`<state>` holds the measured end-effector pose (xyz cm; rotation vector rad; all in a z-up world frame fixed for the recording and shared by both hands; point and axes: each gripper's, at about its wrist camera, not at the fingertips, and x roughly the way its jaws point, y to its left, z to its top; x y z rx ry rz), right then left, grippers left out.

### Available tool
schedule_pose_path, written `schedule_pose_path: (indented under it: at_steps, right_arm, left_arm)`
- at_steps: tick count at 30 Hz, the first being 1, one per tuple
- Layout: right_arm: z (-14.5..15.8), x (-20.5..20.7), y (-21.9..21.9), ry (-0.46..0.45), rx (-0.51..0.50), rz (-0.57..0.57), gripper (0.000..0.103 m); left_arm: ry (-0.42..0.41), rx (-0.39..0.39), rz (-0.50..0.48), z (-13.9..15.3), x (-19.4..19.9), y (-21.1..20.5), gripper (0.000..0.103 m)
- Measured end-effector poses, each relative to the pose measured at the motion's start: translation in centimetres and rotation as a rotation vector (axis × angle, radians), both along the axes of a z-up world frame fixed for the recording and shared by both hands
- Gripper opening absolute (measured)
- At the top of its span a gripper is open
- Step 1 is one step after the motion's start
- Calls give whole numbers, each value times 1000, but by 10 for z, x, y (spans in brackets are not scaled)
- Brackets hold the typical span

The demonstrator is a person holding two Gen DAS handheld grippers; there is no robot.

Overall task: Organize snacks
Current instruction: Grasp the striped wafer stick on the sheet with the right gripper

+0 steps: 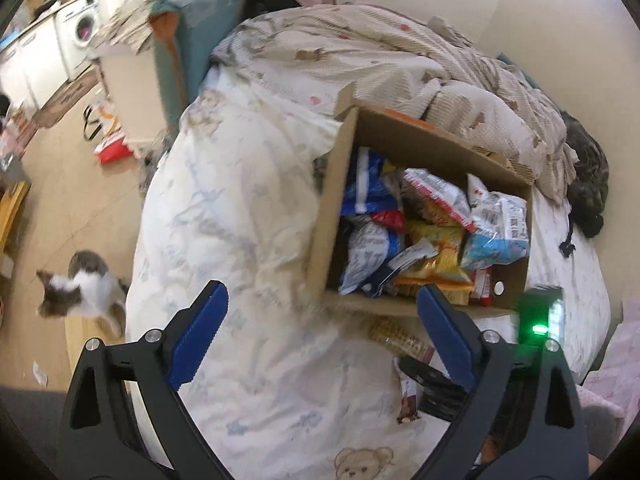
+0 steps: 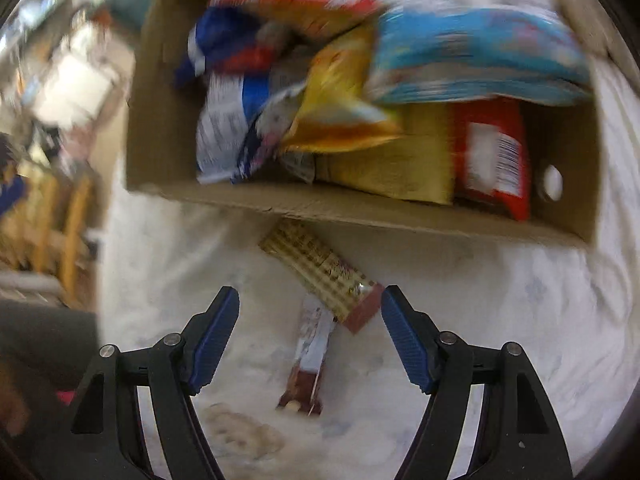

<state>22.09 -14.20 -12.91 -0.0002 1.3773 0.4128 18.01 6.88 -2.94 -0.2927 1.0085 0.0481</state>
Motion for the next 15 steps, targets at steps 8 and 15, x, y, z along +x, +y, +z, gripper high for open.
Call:
schedule_pose_path:
  at_steps: [8, 15]
  right_arm:
    - [-41, 9, 32, 9, -109, 44, 47]
    - [-32, -5, 25, 49, -39, 39, 12]
  left_arm:
    - [57, -30, 14, -17, -14, -1, 94]
    - [38, -29, 7, -12, -12, -7, 94]
